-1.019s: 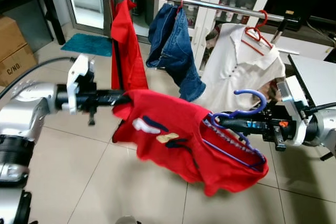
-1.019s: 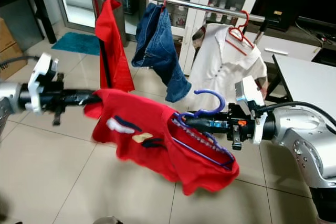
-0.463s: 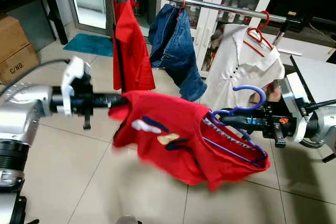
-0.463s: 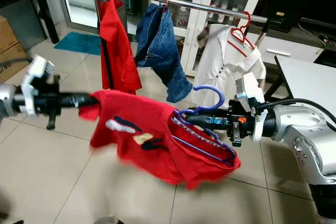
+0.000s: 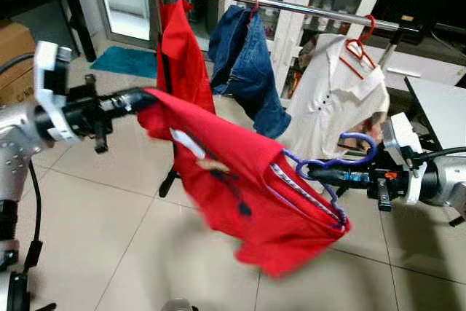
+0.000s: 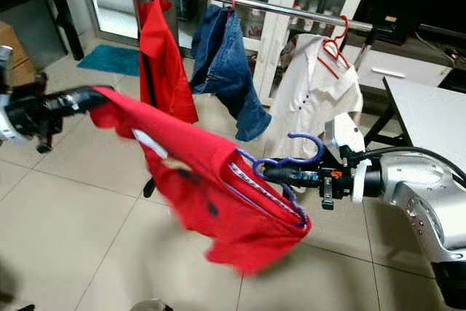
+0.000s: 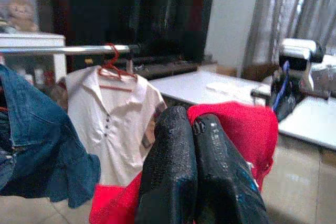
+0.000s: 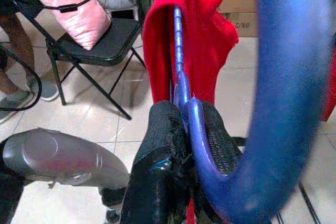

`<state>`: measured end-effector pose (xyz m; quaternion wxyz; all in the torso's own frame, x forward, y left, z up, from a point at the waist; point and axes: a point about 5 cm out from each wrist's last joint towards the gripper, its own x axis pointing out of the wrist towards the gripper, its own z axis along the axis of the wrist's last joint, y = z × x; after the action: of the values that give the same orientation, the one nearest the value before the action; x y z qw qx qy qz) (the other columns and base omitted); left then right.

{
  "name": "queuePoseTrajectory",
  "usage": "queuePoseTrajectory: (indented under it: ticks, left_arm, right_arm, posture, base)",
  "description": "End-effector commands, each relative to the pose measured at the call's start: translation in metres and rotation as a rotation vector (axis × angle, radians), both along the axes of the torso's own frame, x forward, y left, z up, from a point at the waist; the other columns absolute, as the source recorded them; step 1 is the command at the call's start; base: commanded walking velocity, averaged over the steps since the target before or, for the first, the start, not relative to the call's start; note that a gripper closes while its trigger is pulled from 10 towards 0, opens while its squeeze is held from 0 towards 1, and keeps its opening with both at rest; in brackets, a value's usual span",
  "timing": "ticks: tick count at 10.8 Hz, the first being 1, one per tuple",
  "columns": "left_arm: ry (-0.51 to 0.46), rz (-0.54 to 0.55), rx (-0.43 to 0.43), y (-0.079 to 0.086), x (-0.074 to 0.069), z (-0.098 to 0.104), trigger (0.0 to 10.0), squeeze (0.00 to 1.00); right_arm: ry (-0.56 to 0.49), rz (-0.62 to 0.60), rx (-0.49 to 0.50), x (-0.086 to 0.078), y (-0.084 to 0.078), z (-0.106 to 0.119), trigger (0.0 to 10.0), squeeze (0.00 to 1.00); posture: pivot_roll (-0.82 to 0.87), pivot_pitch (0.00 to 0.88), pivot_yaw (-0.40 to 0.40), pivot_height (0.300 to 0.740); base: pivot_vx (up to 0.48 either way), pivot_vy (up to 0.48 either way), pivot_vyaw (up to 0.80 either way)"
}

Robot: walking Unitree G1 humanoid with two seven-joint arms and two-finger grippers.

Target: Hang hanger

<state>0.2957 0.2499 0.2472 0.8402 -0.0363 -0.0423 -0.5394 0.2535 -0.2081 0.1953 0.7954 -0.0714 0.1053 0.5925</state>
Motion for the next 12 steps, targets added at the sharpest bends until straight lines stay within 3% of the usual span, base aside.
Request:
queuePoseTrajectory:
  ticks: [1, 4, 6, 7, 8, 9, 10, 12]
  left_arm:
    - [-0.047, 0.035, -0.051, 0.005, -0.004, 0.012, 0.0, 0.00]
    - [-0.070, 0.162, -0.167, 0.017, -0.008, 0.018, 0.0, 0.00]
    - [-0.042, 0.167, -0.058, 0.015, -0.009, 0.006, 0.5, 0.00]
    - [0.021, 0.223, 0.067, 0.013, -0.006, -0.022, 10.0, 0.08]
    - [0.049, 0.245, 0.077, 0.013, -0.004, -0.031, 10.0, 1.00]
    - [0.057, 0.241, 0.067, 0.013, -0.005, -0.033, 10.0, 1.00]
    - [0.005, 0.241, 0.051, 0.013, -0.007, -0.029, 10.0, 0.00]
    - [-0.041, 0.271, 0.027, 0.015, -0.008, -0.022, 10.0, 0.00]
  right_arm:
    - [-0.005, -0.033, -0.032, 0.002, -0.006, 0.000, 10.0, 0.00]
    - [-0.014, -0.037, -0.039, 0.004, -0.009, 0.000, 10.0, 0.00]
    - [-0.025, -0.042, -0.029, 0.006, -0.008, 0.001, 10.0, 0.00]
    - [-0.036, -0.043, -0.023, 0.006, -0.007, 0.003, 10.0, 0.00]
    - [-0.038, -0.045, -0.023, 0.006, -0.007, 0.003, 10.0, 0.00]
    - [-0.039, -0.050, -0.023, 0.006, -0.007, 0.003, 10.0, 0.00]
    - [-0.037, -0.064, -0.025, 0.006, -0.008, 0.001, 10.0, 0.00]
    - [-0.018, -0.115, -0.048, 0.009, -0.010, -0.006, 10.0, 0.00]
  posture:
    - [0.10, 0.000, -0.046, 0.740]
    - [0.10, 0.000, -0.057, 0.740]
    - [0.10, 0.000, -0.056, 0.740]
    - [0.10, 0.000, -0.054, 0.740]
    - [0.09, 0.000, -0.052, 0.740]
    - [0.09, 0.000, -0.053, 0.740]
    - [0.09, 0.000, -0.054, 0.740]
    - [0.10, 0.000, -0.055, 0.740]
  base:
    - [0.000, 0.000, 0.00]
    - [0.000, 0.000, 0.00]
    - [0.000, 0.000, 0.00]
    - [0.000, 0.000, 0.00]
    - [0.000, 0.000, 0.00]
    - [0.000, 0.000, 0.00]
    - [0.000, 0.000, 0.00]
    - [0.000, 0.000, 0.00]
